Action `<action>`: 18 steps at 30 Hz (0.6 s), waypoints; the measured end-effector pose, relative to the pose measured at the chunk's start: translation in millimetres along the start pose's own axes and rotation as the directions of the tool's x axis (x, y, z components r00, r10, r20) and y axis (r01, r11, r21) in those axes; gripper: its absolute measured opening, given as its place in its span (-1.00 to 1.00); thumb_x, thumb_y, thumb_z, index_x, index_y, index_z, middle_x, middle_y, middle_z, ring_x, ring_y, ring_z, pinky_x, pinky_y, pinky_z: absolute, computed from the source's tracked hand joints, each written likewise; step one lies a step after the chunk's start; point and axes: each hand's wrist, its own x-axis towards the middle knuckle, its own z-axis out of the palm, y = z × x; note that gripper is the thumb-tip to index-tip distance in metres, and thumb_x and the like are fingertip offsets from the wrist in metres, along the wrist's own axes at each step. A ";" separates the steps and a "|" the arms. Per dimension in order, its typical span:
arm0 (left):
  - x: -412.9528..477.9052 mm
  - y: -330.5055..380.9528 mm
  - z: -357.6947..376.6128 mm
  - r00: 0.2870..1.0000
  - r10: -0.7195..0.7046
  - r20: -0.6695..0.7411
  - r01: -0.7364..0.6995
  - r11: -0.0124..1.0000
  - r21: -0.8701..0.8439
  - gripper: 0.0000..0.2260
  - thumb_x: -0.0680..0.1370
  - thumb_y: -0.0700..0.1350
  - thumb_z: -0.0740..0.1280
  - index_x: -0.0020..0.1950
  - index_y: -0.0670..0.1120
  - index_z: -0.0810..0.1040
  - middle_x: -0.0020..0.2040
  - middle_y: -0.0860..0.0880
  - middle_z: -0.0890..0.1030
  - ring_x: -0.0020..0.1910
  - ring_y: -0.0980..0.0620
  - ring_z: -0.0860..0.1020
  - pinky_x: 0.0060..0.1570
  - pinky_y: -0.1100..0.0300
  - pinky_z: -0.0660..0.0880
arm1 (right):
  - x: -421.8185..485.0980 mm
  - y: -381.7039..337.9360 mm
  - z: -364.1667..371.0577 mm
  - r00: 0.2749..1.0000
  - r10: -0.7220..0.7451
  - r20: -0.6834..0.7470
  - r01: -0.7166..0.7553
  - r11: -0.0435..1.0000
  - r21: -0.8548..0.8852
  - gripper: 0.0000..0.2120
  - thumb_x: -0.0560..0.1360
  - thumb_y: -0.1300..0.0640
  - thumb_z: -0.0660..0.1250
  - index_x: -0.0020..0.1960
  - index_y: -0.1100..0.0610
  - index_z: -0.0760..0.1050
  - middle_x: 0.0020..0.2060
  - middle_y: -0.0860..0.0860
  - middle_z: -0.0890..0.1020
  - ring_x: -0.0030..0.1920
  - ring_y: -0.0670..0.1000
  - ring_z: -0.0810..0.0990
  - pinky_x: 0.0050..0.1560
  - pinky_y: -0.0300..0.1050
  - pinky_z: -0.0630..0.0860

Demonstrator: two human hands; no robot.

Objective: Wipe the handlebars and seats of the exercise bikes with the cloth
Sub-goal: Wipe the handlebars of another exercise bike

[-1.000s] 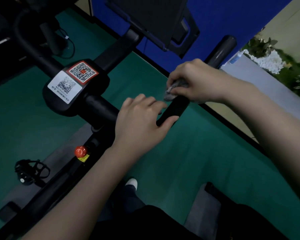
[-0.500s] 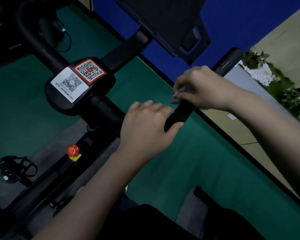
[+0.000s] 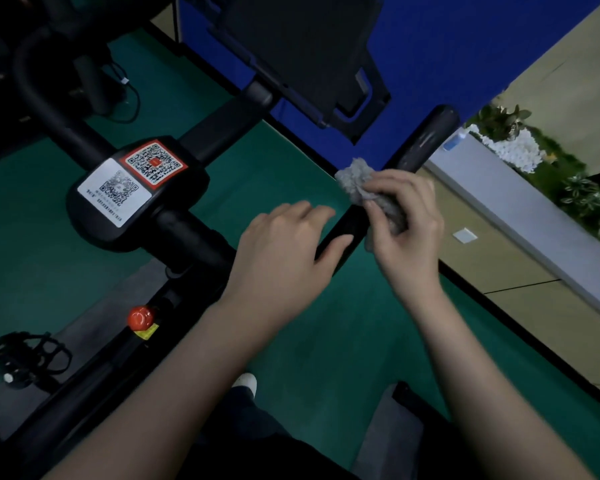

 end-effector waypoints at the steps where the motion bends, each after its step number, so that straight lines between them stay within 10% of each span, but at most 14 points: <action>1: 3.1 2.2 1.4 1.000 -0.002 -0.003 0.002 1.000 -0.005 -0.66 0.56 0.11 0.26 0.21 -0.06 0.55 -0.02 -0.02 0.61 0.00 -0.07 0.55 -0.04 0.02 0.47 | -4.1 0.6 4.7 0.994 0.062 -0.088 -0.057 0.996 0.063 -0.90 0.46 0.40 0.34 -0.04 0.31 0.57 -0.03 0.18 0.58 0.06 0.13 0.52 0.16 -0.18 0.39; 6: 14.8 10.5 13.3 0.998 -0.031 0.056 0.036 0.995 -0.096 -0.65 0.55 0.05 0.29 0.27 -0.08 0.50 0.08 -0.04 0.54 0.06 -0.08 0.54 0.00 -0.06 0.51 | -24.5 -16.8 28.6 0.860 0.374 -0.347 -0.249 0.902 0.354 -0.83 0.47 0.46 0.28 -0.03 0.25 0.47 -0.04 0.23 0.50 0.05 0.14 0.50 0.14 -0.06 0.44; 18: 17.1 8.8 21.3 0.998 -0.008 0.063 0.019 0.985 -0.171 -0.66 0.53 -0.02 0.33 0.29 -0.07 0.52 0.07 0.01 0.55 -0.02 0.02 0.53 0.03 0.03 0.50 | -18.8 -21.4 41.0 0.655 0.659 -0.370 -0.362 0.704 0.611 -0.87 0.53 0.35 0.25 0.02 0.17 0.42 -0.04 0.08 0.49 0.03 -0.01 0.49 0.14 -0.10 0.45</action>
